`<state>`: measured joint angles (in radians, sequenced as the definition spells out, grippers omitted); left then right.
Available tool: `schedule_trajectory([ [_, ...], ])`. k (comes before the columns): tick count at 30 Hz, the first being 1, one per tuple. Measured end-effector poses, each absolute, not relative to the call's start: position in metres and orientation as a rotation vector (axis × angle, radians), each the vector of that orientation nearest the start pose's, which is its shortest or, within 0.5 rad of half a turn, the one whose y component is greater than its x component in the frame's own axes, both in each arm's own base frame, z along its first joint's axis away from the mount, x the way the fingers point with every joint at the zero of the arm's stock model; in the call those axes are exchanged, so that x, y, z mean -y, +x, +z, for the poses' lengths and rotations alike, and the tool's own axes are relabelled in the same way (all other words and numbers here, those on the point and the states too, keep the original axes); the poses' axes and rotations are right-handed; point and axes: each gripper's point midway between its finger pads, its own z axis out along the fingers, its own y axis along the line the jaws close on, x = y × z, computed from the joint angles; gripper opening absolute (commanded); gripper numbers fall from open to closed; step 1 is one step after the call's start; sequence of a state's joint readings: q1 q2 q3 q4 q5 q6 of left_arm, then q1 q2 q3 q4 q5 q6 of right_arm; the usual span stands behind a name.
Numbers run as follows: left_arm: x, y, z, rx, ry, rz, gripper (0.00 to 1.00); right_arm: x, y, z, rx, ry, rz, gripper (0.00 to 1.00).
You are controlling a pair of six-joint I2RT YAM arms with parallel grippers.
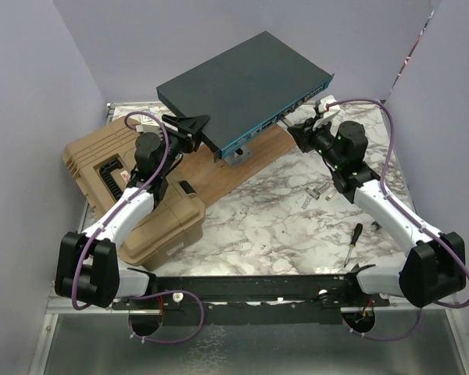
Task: Insert the plug into the switch port
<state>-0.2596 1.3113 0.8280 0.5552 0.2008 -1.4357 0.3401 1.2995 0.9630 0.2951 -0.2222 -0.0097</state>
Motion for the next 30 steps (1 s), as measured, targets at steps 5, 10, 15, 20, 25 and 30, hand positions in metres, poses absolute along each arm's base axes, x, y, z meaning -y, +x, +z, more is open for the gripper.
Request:
schedule_trajectory([
  [5,0.1844,0.4007,0.3193,-1.508,-0.786,-1.474,0.23,-0.1842,0.4054,0.2918,-1.564,-0.453,0.434,0.0],
  [10,0.1844,0.4007,0.3191,-1.509,-0.786,-1.473,0.23,-0.1845,0.4048,0.2928,-1.561,-0.455,0.437,0.0],
  [15,0.1844,0.4007,0.3189,-1.51,-0.787,-1.472,0.23,-0.1846,0.4045,0.2942,-1.557,-0.455,0.437,0.0],
  [20,0.1844,0.4007,0.3189,-1.51,-0.786,-1.473,0.22,-0.1852,0.404,0.2943,-1.556,-0.459,0.441,0.0],
  [25,0.1844,0.4007,0.3188,-1.51,-0.787,-1.473,0.22,-0.185,0.4043,0.2947,-1.555,-0.457,0.44,0.0],
  [30,0.1844,0.4007,0.3187,-1.511,-0.787,-1.472,0.22,-0.1853,0.4049,0.2979,-1.542,-0.455,0.44,0.0],
])
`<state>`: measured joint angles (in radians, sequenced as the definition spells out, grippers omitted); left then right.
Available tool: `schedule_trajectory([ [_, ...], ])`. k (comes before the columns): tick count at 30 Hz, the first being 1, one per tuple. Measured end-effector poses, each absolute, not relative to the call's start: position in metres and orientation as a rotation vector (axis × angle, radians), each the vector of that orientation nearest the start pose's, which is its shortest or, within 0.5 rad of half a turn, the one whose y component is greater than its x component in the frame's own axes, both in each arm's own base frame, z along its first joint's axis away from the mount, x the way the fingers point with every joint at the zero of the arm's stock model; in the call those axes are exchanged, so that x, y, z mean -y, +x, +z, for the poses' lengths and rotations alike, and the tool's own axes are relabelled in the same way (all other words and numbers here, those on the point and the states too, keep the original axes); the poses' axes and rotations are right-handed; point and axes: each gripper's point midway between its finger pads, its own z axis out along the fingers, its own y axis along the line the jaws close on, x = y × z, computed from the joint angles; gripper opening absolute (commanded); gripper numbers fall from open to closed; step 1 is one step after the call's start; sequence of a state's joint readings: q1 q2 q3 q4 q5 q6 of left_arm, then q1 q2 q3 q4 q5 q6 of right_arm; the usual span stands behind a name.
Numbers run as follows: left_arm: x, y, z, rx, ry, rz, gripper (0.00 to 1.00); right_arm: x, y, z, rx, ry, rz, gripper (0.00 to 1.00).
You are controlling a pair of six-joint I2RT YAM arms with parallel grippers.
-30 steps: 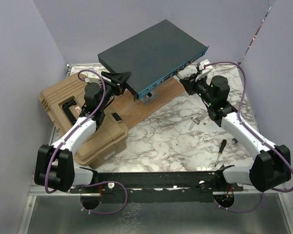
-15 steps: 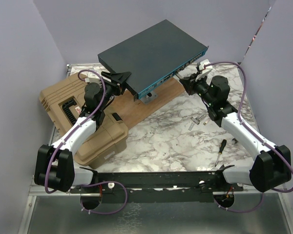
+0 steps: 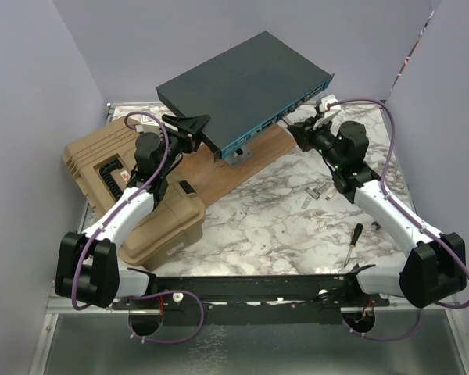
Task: Insert the plug into the switch port
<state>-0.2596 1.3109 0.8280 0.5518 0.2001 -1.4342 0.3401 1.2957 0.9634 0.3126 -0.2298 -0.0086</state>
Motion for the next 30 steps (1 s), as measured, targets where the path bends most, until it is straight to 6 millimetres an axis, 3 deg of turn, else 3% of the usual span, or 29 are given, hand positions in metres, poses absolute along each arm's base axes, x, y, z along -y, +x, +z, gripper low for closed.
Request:
schedule_trajectory([
  [30,0.1847,0.4004,0.3188,-1.51,-0.787,-1.469,0.21,-0.1834,0.4096,0.295,-1.542,-0.456,0.415,0.0],
])
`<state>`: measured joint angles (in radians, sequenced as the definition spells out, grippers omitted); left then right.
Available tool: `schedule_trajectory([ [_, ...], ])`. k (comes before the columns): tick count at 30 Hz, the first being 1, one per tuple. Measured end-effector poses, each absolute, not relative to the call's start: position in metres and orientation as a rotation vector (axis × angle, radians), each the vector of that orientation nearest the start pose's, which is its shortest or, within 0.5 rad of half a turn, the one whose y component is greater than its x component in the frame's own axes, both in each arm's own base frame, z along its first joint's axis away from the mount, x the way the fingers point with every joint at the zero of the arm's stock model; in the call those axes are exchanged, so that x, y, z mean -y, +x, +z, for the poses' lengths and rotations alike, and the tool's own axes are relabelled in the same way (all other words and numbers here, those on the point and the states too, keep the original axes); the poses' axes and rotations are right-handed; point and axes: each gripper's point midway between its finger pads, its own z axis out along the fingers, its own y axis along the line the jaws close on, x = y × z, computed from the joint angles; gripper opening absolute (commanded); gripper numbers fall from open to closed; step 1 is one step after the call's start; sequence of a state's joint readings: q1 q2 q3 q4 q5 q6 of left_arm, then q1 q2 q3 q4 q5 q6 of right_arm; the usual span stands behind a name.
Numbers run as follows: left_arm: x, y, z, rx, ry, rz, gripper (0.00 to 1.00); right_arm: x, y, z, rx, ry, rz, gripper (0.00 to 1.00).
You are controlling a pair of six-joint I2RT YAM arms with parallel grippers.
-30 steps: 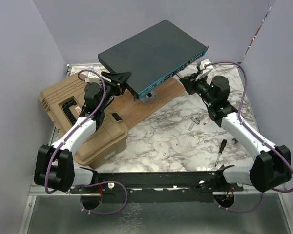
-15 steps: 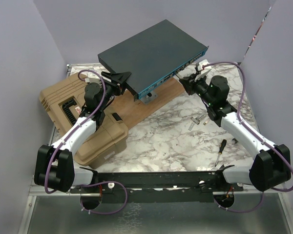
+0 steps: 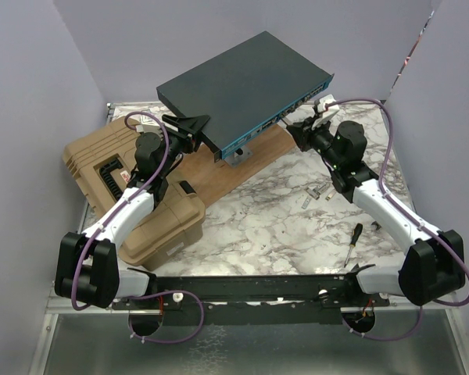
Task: Insert the plug into the switch port
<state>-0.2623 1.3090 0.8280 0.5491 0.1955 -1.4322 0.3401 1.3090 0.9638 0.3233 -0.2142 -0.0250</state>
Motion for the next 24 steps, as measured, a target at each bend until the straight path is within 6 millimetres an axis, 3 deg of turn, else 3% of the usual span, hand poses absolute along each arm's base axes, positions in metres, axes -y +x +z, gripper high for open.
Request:
schedule_trajectory([
  [24,0.185,0.399,0.318,-1.515,-0.788,-1.463,0.19,-0.198,0.426,0.298,-1.6,-0.475,0.468,0.03],
])
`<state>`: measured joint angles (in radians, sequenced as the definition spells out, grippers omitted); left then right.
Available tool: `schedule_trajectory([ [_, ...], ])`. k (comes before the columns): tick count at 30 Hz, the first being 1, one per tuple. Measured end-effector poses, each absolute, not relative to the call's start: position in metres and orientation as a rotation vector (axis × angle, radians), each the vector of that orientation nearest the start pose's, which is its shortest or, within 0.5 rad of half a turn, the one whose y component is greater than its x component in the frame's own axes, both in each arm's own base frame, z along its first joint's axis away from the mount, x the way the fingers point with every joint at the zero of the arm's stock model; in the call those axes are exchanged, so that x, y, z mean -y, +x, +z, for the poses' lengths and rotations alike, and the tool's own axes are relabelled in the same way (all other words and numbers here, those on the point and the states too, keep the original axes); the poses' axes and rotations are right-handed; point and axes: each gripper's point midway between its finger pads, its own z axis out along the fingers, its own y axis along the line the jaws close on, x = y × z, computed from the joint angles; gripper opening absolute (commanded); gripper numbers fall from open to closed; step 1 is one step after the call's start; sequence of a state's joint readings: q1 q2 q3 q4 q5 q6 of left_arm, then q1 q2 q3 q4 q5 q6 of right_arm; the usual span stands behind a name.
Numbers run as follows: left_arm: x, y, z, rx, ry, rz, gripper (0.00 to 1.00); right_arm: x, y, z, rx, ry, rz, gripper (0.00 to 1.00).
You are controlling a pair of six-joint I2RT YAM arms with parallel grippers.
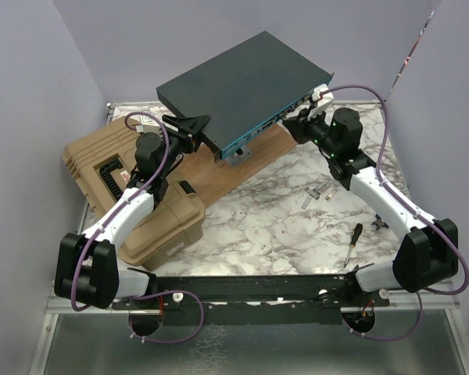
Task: Insert the plug into the switch port
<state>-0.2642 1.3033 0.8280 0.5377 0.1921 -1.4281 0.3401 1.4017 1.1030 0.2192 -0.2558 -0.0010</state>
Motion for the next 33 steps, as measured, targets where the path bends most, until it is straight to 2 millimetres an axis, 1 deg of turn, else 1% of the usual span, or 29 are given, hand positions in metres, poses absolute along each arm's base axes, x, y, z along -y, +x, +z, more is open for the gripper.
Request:
schedule_trajectory([
  [5,0.185,0.399,0.318,-1.516,-0.787,-1.46,0.18,-0.203,0.433,0.298,-1.623,-0.47,0.494,0.04],
  [12,0.184,0.399,0.318,-1.516,-0.787,-1.459,0.18,-0.206,0.433,0.298,-1.644,-0.455,0.524,0.15],
  [19,0.184,0.399,0.318,-1.517,-0.787,-1.458,0.18,-0.204,0.432,0.3,-1.652,-0.423,0.53,0.33],
  [21,0.184,0.399,0.318,-1.517,-0.787,-1.458,0.18,-0.201,0.426,0.302,-1.646,-0.412,0.533,0.38],
  [23,0.184,0.399,0.318,-1.517,-0.786,-1.458,0.18,-0.196,0.42,0.305,-1.632,-0.399,0.533,0.41],
  [26,0.184,0.399,0.318,-1.517,-0.786,-1.458,0.18,-0.188,0.409,0.309,-1.611,-0.383,0.529,0.41],
  [28,0.184,0.399,0.318,-1.517,-0.786,-1.458,0.18,-0.184,0.406,0.312,-1.597,-0.376,0.523,0.39],
  [30,0.184,0.399,0.318,-1.517,-0.786,-1.458,0.18,-0.182,0.406,0.312,-1.591,-0.373,0.52,0.34],
  [33,0.184,0.399,0.318,-1.518,-0.785,-1.457,0.18,-0.182,0.405,0.308,-1.6,-0.373,0.519,0.23],
])
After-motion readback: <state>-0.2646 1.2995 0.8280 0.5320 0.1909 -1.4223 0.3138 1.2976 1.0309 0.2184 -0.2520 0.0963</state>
